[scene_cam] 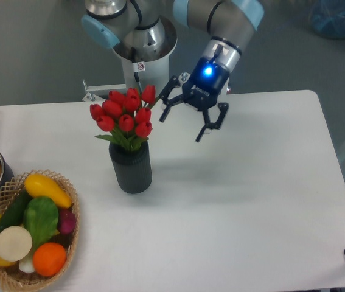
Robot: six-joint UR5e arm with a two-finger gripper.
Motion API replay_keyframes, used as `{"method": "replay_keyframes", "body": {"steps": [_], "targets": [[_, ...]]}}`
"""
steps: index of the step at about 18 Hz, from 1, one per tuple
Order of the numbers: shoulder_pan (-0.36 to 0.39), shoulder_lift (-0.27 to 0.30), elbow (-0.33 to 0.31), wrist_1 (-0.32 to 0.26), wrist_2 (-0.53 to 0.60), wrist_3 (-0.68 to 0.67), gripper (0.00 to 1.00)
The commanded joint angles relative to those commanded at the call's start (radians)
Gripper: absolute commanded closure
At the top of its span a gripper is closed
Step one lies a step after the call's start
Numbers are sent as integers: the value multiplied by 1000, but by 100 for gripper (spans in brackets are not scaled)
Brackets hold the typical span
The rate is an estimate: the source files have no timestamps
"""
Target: Insert the flowers into the vase
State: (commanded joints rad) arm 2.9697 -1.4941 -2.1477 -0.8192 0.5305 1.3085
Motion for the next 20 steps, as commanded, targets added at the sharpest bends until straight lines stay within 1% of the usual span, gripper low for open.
{"method": "replay_keyframes", "body": {"steps": [2, 5, 8, 10, 11, 12, 14, 16, 17, 20], "targets": [[6, -2, 40, 3, 96, 3, 0], [3, -24, 136, -1, 254, 3, 0], [-1, -101, 216, -5, 394, -5, 0], [-4, -138, 236, -3, 488, -2, 0], [-6, -165, 255, -2, 526, 6, 0], [-15, -202, 288, -3, 560, 8, 0], [-56, -265, 345, -3, 668, 9, 0], [-119, -320, 403, -5, 803, 23, 0], [-158, -368, 435, -3, 886, 25, 0], [-198, -463, 514, -2, 1011, 25, 0]]}}
